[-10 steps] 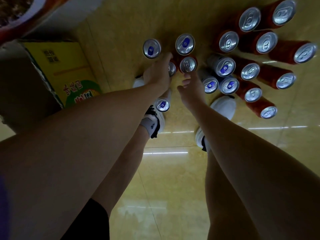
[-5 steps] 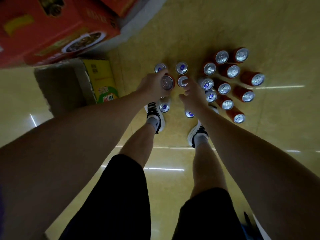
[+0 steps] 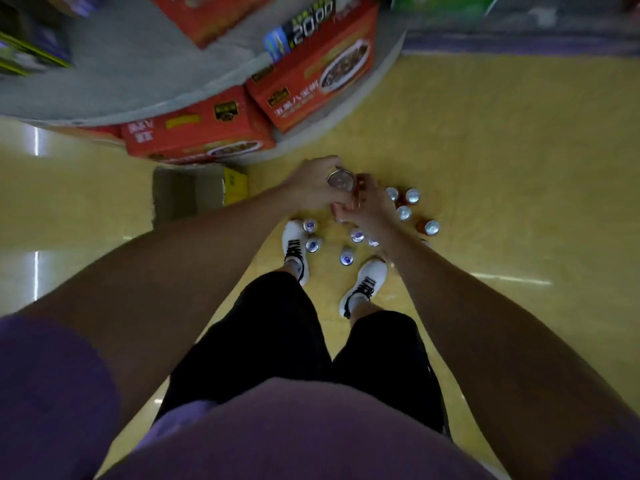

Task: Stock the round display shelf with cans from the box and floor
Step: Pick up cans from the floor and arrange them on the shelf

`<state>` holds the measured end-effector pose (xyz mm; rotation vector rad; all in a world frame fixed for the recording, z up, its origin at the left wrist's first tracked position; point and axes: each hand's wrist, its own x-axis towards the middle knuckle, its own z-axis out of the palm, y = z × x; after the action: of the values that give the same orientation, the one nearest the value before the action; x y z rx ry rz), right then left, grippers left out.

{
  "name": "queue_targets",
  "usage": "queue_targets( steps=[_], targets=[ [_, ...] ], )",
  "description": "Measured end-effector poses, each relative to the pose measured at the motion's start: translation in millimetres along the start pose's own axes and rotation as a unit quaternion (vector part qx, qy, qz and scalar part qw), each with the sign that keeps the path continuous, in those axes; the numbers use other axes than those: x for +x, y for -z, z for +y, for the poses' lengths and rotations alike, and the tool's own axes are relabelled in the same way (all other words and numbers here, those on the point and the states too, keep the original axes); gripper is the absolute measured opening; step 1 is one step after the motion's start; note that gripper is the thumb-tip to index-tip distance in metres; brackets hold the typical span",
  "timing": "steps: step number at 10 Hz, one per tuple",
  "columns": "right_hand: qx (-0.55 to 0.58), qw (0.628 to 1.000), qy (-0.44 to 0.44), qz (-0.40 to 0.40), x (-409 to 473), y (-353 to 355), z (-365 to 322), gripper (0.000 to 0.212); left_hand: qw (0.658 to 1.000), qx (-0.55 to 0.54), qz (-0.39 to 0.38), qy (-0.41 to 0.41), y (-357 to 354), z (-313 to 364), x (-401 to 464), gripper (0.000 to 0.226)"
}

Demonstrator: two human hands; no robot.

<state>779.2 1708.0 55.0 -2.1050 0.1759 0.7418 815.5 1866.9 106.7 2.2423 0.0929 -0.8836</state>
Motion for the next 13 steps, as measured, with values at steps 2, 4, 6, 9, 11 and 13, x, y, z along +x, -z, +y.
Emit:
queue_targets(
  steps=[2,4,6,9,11,13],
  targets=[
    [-0.038,0.998,0.056,0.000,-54,88,-85,0.071,0.995,0.053,0.059,-0.067,67,93,-56,0.050],
    [-0.001,0.989,0.145,-0.013,-96,150,-169,0.086,0.982,0.031,0.153,-0.105,130,174,-109,0.039],
    [0.020,0.974,0.227,-0.014,-131,189,-249,0.094,0.966,0.014,0.237,-0.104,202,238,-181,0.039],
    [0.043,0.954,0.298,-0.006,-167,218,-361,0.078,0.935,0.035,0.338,-0.098,290,275,-247,0.061],
    [0.127,0.939,0.318,0.025,-182,222,-423,0.066,0.903,0.090,0.396,-0.141,338,287,-287,0.057],
    [0.108,0.916,0.376,0.085,-195,209,-476,0.064,0.917,0.007,0.372,-0.145,367,279,-312,0.063]
  ],
)
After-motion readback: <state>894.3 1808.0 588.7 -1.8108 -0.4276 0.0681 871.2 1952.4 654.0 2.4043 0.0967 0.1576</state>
